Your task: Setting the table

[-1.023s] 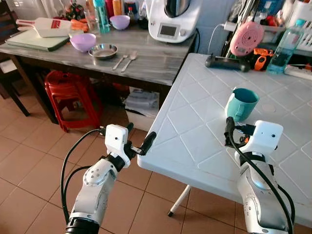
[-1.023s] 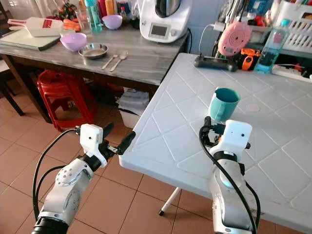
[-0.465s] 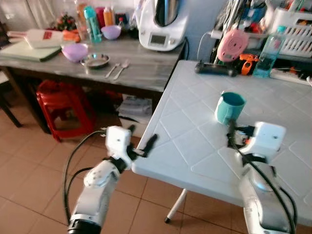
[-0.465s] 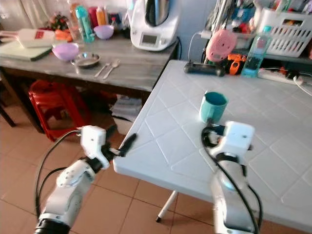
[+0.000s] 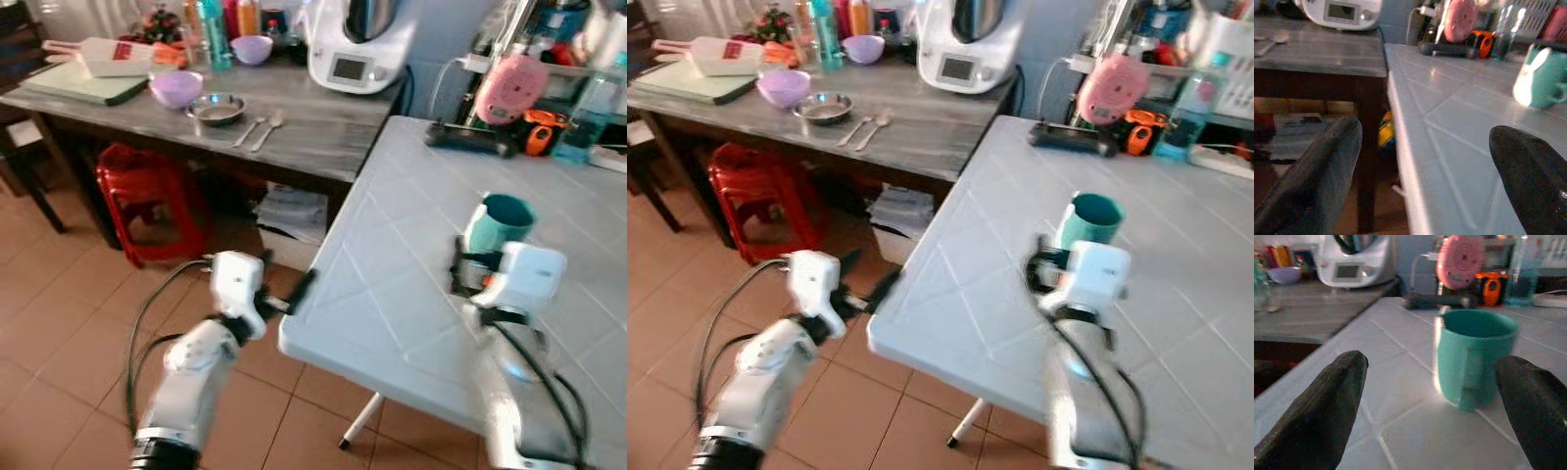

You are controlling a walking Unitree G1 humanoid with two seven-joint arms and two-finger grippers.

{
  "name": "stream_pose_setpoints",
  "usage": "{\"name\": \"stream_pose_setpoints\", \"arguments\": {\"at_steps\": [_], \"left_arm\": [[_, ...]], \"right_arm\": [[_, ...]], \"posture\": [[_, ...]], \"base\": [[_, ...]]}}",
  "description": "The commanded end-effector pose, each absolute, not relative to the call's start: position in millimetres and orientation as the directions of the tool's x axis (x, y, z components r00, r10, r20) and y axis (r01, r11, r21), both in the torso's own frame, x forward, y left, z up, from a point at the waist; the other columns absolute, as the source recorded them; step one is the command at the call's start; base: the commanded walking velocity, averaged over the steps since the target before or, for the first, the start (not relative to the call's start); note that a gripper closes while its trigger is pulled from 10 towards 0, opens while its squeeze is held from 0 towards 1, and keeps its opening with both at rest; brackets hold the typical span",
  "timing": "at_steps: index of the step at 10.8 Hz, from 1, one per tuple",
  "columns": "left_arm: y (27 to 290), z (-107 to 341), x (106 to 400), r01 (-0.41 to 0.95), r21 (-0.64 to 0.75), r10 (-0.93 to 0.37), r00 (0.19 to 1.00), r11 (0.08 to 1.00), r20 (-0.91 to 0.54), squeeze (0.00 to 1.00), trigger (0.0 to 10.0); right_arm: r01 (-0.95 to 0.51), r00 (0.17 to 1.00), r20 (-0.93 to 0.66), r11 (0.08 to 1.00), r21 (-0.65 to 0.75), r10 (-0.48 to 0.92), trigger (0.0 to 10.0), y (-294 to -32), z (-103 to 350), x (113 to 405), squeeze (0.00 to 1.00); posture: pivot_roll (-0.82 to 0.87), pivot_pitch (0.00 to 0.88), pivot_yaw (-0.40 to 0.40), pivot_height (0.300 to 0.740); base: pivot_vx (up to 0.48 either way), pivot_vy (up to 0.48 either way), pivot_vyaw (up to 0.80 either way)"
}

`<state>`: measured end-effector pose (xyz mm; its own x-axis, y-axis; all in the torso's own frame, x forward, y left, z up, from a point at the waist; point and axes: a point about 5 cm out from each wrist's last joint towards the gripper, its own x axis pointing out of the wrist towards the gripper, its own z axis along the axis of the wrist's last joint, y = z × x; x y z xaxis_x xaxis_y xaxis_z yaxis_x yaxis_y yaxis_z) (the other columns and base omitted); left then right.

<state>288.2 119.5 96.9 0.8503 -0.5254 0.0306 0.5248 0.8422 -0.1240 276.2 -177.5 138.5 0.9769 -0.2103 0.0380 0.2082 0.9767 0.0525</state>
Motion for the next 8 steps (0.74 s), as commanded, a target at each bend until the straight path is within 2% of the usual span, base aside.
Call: {"name": "stream_pose_setpoints", "arguments": {"at_steps": [1, 6, 8], "left_arm": [[111.6, 100.9, 288.1, 0.550, -0.125, -0.549, 0.834, 0.826, 0.044, 0.00, 10.0], [110.4, 99.6, 287.3, 0.555, -0.125, -0.556, 0.831, 0.822, 0.035, 0.00, 10.0], [109.7, 99.7, 286.2, 0.562, -0.134, -0.562, 0.826, 0.816, 0.043, 0.00, 10.0]], "right_arm": [[0.236, 0.971, 0.039, 0.971, 0.035, -0.237, 10.0, -185.7, 137.8, 274.6, 0.00], [0.235, 0.971, 0.036, 0.971, 0.033, -0.236, 10.0, -183.5, 136.1, 274.2, 0.00], [0.249, 0.968, 0.035, 0.968, 0.023, -0.250, 10.0, -183.8, 135.6, 274.4, 0.00]], "posture": [[0.03, 0.000, 0.010, 0.740], [0.04, 0.000, 0.010, 0.740], [0.04, 0.000, 0.009, 0.740]], "base": [[0.270, 0.000, 0.00], [0.264, 0.000, 0.00], [0.000, 0.000, 0.00]]}}
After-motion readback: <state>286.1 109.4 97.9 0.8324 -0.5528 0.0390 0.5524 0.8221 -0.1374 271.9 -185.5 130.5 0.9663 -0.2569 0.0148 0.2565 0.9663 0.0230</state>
